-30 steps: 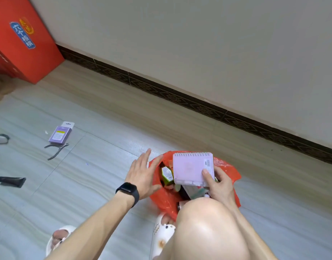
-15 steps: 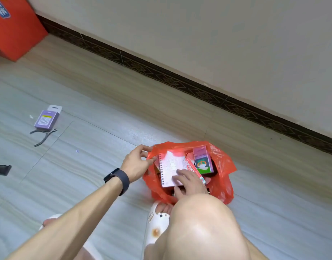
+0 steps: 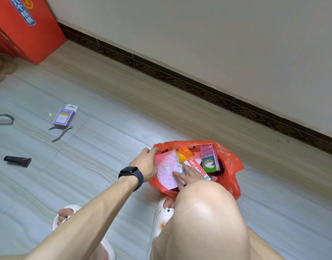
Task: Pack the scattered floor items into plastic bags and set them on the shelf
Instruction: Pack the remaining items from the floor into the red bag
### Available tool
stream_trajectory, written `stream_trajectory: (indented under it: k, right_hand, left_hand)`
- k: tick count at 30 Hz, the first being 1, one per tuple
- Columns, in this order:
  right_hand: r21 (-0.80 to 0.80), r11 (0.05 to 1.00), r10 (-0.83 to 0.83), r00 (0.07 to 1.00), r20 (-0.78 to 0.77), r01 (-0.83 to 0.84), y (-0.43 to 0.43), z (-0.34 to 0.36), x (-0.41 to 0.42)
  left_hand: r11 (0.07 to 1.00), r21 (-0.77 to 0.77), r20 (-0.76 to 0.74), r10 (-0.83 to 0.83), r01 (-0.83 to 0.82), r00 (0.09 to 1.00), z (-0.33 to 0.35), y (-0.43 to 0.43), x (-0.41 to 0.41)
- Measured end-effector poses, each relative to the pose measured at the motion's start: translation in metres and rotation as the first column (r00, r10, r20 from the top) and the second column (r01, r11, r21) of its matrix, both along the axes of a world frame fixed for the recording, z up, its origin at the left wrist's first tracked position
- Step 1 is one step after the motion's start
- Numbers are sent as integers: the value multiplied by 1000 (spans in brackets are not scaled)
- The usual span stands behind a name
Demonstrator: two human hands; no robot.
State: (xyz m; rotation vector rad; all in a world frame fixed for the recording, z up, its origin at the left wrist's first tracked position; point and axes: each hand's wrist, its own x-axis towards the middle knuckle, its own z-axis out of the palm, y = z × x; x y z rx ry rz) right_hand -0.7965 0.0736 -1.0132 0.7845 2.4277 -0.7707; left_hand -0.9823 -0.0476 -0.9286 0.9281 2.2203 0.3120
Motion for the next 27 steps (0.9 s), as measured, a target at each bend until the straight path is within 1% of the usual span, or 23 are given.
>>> stream_trajectory:
  k: [1, 3, 5, 6, 9, 11, 14, 19, 21, 23, 27]
  right_hand:
    - [1, 1000, -11, 998, -59, 11, 2, 10, 0]
    - [8, 995, -93, 979, -183, 96, 4, 33, 0]
    - [62, 989, -110, 957, -270, 131, 7, 55, -7]
    - [82, 987, -106, 942, -318, 139, 6, 70, -14]
    - [183, 979, 5, 886, -464, 91, 5, 111, -47]
    - [243, 969, 93, 861, -501, 37, -2, 144, -75]
    - [322, 944, 241, 808, -538, -67, -24, 193, -122]
    - [410, 871, 468, 712, -524, -272, -81, 251, -199]
    - [441, 829, 545, 673, -499, -344, -106, 264, -227]
    - [450, 788, 610, 633, -476, -421, -134, 270, -252]
    - [452, 723, 690, 581, -431, -522, -178, 262, -297]
  left_hand:
    - [1000, -5, 2, -10, 10, 1000, 4, -2, -1]
    - [996, 5, -6, -86, 86, 996, 12, -6, -6]
    - [982, -33, -88, -187, 185, 978, 21, -7, -21]
    - [977, -60, -149, -212, 205, 966, 27, -11, -31]
    - [978, -100, -336, -204, 181, 919, 58, -25, -64]
    - [984, -106, -446, -173, 139, 878, 84, -45, -87]
    - [990, -131, -570, -112, 44, 814, 126, -93, -116]
    - [970, -182, -685, -6, -164, 728, 173, -201, -148]
    - [944, -222, -701, 18, -243, 713, 184, -248, -156]
    - [910, -256, -686, 67, -327, 724, 190, -295, -162]
    - [832, -292, -627, 207, -472, 751, 175, -373, -171]
